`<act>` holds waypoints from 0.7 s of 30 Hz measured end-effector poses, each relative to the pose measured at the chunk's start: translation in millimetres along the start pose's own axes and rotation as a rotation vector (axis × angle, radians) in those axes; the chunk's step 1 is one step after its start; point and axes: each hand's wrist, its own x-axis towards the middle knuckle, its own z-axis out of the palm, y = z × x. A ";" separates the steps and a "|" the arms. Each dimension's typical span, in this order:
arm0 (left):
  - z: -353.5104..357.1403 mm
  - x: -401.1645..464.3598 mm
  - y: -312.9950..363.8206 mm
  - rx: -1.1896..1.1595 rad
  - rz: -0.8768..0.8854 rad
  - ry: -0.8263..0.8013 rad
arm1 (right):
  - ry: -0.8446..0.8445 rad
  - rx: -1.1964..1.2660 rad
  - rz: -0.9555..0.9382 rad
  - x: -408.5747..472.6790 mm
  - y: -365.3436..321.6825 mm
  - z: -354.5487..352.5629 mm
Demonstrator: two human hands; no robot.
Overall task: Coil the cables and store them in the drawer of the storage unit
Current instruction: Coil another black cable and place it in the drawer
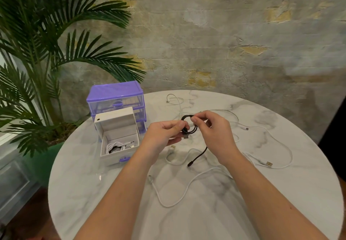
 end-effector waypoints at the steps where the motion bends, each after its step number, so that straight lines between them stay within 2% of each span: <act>1: 0.3 0.1 -0.2 -0.001 0.015 0.025 | 0.005 0.008 0.001 -0.3 -0.5 0.0; 5: 3.6 2.0 -3.2 -0.038 0.070 0.138 | -0.046 0.103 0.070 -0.6 -4.1 -1.8; 10: -0.3 6.3 -2.4 -0.195 0.093 0.249 | -0.296 0.179 0.272 -1.6 -6.1 -3.2; 14: -3.1 7.0 -1.1 -0.282 0.123 0.299 | -0.541 0.470 0.430 2.2 -3.6 -13.9; 17: -5.4 7.3 -0.4 -0.306 0.129 0.319 | -0.510 0.562 0.452 4.4 3.5 -18.3; 21: -5.4 5.7 0.4 -0.297 0.105 0.253 | -0.250 0.638 0.426 6.8 10.6 -15.3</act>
